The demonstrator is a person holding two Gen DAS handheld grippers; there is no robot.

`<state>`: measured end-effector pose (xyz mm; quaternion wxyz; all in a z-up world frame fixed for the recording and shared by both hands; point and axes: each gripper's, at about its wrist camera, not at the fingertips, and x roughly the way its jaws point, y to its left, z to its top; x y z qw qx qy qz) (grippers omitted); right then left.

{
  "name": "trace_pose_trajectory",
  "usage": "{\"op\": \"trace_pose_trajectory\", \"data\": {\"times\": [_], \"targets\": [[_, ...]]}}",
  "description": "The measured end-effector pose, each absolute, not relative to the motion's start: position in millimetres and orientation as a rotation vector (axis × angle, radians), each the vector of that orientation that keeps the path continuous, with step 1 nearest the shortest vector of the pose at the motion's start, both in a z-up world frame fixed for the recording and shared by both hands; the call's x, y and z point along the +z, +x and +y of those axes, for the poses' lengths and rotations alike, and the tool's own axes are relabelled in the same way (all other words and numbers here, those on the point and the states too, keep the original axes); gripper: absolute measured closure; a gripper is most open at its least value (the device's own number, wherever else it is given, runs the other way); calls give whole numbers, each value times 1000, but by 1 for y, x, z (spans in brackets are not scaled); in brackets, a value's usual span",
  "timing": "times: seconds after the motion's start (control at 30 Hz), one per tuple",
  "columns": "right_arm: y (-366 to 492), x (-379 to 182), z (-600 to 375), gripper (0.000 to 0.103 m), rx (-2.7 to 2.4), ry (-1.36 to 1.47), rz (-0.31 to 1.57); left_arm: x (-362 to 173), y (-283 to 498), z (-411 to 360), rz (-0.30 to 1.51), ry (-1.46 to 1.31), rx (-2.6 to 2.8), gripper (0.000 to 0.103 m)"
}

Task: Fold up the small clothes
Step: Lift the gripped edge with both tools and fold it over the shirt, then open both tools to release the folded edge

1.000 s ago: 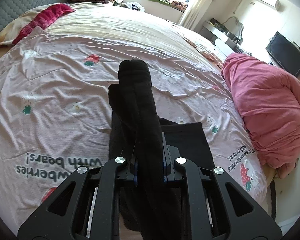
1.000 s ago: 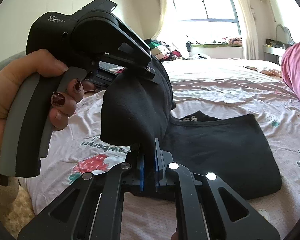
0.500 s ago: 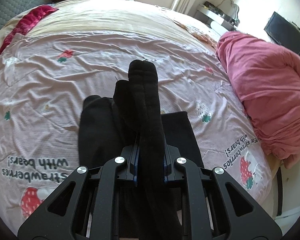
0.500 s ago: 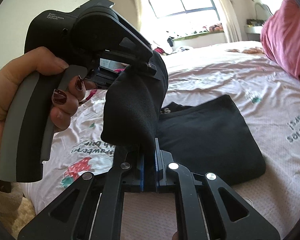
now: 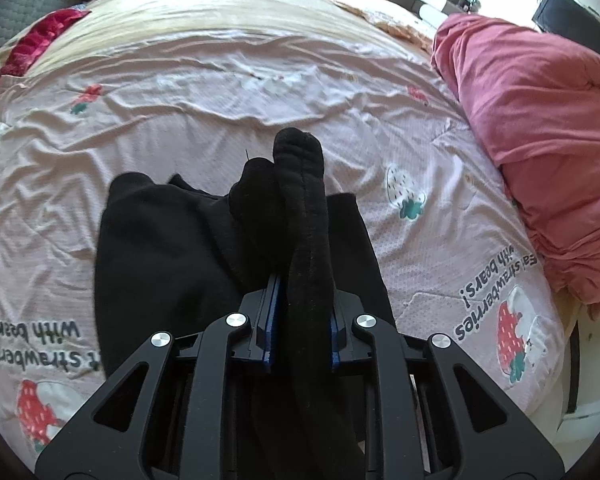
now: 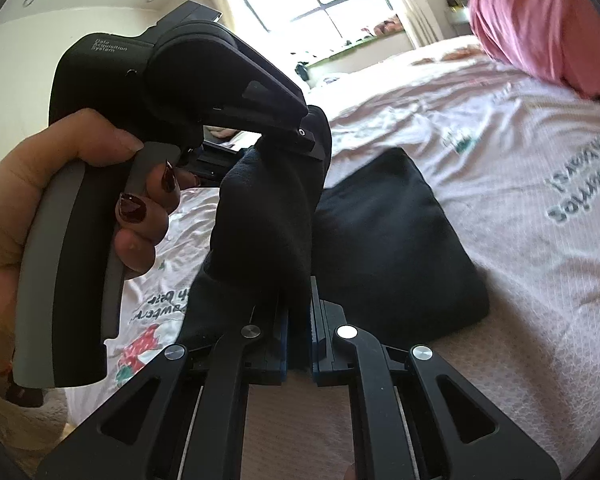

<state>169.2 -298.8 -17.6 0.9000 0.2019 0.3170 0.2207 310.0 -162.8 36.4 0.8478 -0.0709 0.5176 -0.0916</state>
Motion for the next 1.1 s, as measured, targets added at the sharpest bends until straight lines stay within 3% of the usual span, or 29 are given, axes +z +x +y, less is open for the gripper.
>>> {"op": "trace_pose_trajectory", "data": {"times": [0.5,0.63,0.73,0.87,0.93,1.0,1.1], "targets": [[169,-39,-322,95,436,551,743,13,325,-206,1137,-118,-238,82],[166,-40,-326,94,432,571,755,13,324,-208,1142,-169,-303,60],[163,-39,-329,91,439,579,754,25,317,-200,1093,-222,-357,59],[156,-30,-330,79,460,539,738,54,298,-171,953,-196,-324,54],[153,-26,-334,69,478,542,734,59,289,-147,909,-176,-252,54],[153,-22,-337,46,503,564,737,56,281,-124,895,-164,-192,54],[162,-11,-344,39,530,597,755,41,270,-101,902,-129,-127,54]]}}
